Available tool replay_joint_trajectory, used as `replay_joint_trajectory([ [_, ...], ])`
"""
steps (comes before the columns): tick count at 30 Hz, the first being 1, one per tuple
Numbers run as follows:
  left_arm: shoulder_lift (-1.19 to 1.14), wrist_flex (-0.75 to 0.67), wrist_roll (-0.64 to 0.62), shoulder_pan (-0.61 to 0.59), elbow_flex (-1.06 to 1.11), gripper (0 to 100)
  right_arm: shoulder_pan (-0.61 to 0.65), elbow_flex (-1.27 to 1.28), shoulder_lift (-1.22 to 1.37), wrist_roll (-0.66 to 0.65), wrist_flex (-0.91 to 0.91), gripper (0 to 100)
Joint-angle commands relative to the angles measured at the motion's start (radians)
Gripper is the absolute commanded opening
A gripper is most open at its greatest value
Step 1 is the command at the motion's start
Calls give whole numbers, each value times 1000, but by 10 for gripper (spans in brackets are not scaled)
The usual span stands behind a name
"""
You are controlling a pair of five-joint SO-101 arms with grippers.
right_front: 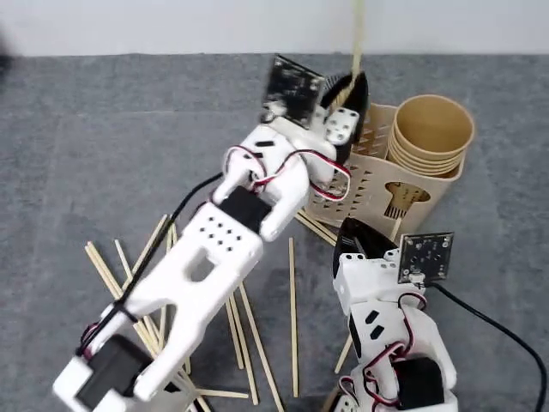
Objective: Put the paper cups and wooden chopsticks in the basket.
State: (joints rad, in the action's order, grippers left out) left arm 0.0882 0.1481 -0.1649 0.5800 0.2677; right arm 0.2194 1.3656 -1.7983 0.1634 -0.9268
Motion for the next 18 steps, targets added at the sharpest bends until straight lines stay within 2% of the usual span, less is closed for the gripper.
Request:
replay_joint_trajectory([
  [1, 17, 83, -3, -9, -53, 134, -4, -9, -4, 6, 21, 9],
  [4, 72, 249, -54, -20, -56, 229, -4, -8, -4, 6, 19, 9],
  [11, 284, 512, -66, -149, -53, 183, -4, -8, -4, 8, 18, 9],
  [15, 358, 721, -64, -259, -53, 173, -4, -8, -4, 9, 18, 9],
  [18, 388, 885, -2, -339, -53, 173, -4, -8, -4, 9, 18, 9],
])
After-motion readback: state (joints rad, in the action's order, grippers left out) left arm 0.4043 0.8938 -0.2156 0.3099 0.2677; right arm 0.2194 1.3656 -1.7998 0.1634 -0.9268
